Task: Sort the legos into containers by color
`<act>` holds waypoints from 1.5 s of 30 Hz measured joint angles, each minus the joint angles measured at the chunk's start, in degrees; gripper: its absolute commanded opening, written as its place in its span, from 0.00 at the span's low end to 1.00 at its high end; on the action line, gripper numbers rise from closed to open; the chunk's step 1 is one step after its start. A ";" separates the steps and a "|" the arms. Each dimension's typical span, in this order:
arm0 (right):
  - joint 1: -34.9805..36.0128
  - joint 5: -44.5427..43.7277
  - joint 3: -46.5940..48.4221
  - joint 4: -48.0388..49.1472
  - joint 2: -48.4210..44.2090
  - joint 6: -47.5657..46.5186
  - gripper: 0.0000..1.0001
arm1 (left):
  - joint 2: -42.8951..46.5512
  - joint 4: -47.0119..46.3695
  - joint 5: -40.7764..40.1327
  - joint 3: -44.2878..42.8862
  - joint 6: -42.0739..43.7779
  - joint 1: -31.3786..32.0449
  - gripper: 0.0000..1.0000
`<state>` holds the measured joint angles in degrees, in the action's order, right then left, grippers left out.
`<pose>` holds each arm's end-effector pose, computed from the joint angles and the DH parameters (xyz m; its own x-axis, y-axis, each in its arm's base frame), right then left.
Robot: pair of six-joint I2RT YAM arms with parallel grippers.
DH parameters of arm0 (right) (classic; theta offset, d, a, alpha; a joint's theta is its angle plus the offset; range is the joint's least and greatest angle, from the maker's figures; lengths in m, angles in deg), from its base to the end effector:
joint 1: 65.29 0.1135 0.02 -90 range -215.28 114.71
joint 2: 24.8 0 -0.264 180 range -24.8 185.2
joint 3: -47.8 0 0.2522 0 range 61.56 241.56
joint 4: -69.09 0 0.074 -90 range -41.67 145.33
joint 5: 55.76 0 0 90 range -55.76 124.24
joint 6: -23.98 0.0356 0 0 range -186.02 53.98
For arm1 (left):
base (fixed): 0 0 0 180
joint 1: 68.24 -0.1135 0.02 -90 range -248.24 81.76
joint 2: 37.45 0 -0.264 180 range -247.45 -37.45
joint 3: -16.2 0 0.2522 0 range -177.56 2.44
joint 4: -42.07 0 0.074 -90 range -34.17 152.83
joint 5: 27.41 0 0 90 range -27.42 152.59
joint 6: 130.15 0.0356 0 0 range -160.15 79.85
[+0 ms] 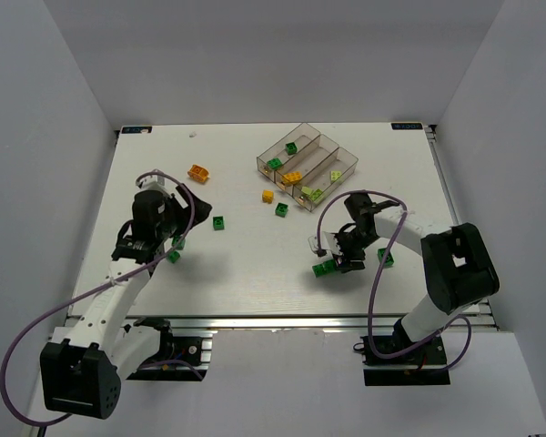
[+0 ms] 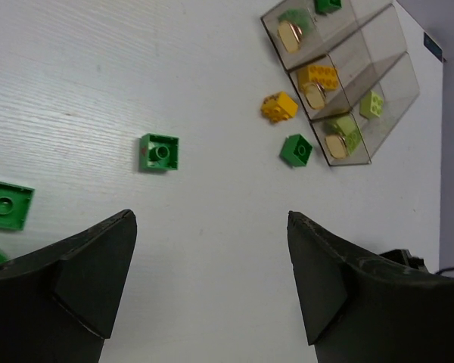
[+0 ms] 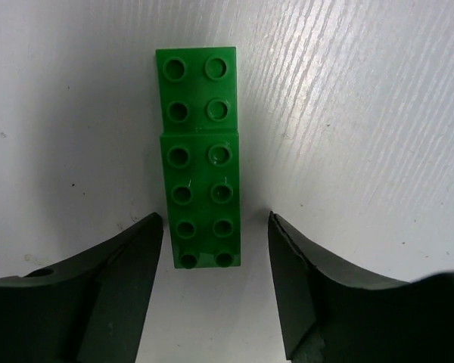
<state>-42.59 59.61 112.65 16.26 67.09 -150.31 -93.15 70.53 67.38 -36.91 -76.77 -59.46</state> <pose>0.2451 0.1190 0.1582 0.3258 -0.8383 -0.4372 -0.9453 -0.2980 -0.1330 0.2140 -0.0361 0.2637 -0.5420 -0.5178 -0.6619 -0.1252 0.8286 -0.5456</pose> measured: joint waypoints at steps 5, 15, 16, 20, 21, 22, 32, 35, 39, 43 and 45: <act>0.00 0.09 0.02 -0.15 0.20 -0.11 0.36 | 0.33 -5.27 7.08 3.80 0.13 0.00 0.90; -0.02 2.16 0.96 -2.97 -0.24 0.79 0.00 | 1.18 -17.64 21.64 9.03 -2.64 0.52 0.89; 0.00 2.84 1.81 -3.50 -0.33 1.62 0.00 | 1.09 -18.88 22.34 9.09 -3.19 0.81 0.89; 0.00 7.63 6.95 -3.08 -0.74 8.57 0.00 | -0.44 -24.61 24.50 10.27 -6.27 3.41 0.89; 0.00 9.16 8.24 -2.19 -1.09 11.15 0.00 | -1.18 -26.43 24.81 10.84 -7.34 4.44 0.89; 0.00 10.43 9.25 -1.01 -1.49 13.70 0.00 | -2.14 -28.20 25.05 11.45 -8.57 5.60 0.89; 3.19 12.11 10.88 16.28 -5.05 34.91 0.00 | -13.27 -44.33 26.51 14.05 -18.73 11.76 0.88; 5.29 10.84 10.88 20.50 -5.70 37.55 0.00 | -16.17 -47.95 27.28 13.16 -20.81 11.76 0.87; 8.20 8.96 10.88 24.39 -5.79 39.87 0.00 | -20.20 -51.93 28.46 11.47 -23.10 11.80 0.85; 10.36 7.80 10.88 26.47 -5.70 41.05 0.00 | -22.53 -54.45 29.81 10.97 -24.65 12.00 0.81; 10.93 7.76 10.93 27.10 -5.49 41.77 0.00 | -23.10 -54.99 30.60 10.78 -25.22 12.07 0.78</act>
<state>-31.66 67.37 123.58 43.36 61.61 -108.54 -116.26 15.54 97.98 -26.14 -101.99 -47.40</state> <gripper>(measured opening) 0.424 0.803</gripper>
